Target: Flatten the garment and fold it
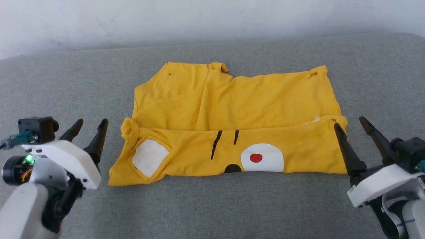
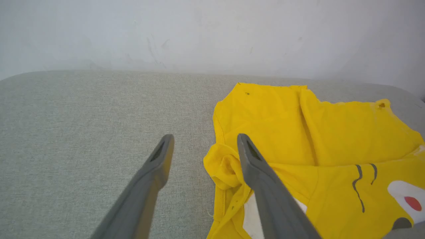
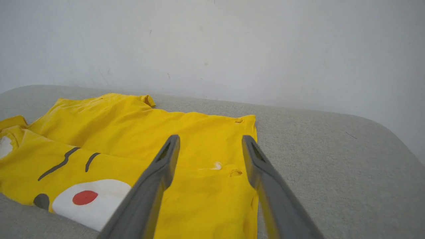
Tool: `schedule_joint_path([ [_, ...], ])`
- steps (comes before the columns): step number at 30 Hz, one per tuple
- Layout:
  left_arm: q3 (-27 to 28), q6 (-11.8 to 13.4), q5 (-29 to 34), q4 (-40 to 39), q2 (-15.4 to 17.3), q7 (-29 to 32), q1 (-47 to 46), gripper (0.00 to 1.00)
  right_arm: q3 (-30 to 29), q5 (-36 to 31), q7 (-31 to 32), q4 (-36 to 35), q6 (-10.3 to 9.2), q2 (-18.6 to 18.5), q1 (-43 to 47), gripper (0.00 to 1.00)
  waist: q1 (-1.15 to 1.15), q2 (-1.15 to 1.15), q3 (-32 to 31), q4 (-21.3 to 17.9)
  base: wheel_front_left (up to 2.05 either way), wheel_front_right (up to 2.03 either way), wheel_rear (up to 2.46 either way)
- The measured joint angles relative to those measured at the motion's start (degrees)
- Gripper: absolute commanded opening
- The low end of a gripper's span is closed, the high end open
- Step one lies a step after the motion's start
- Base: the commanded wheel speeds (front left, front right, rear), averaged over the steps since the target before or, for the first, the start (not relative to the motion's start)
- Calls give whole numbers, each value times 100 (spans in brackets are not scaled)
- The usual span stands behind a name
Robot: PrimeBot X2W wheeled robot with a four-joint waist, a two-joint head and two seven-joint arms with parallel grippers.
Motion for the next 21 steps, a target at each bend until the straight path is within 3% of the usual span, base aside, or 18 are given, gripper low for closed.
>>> schedule_joint_path([
  [8, -282, -9, -349, -396, 541, 1537, 321, 100, -209, -219, 238, -733, 0, 290, 424, 100, 0, 0, -25, -131, 0, 0, 0],
  [20, -934, -53, -263, 338, 662, 2564, 262, 100, -212, -213, 258, -780, -1, 524, 470, 100, 0, 0, 154, -420, 0, 0, 0],
  [21, -938, -62, -294, 350, 645, 2622, 241, 92, -233, -192, 264, -761, -1, 528, 470, 100, 0, 0, 164, -443, 0, 0, 0],
])
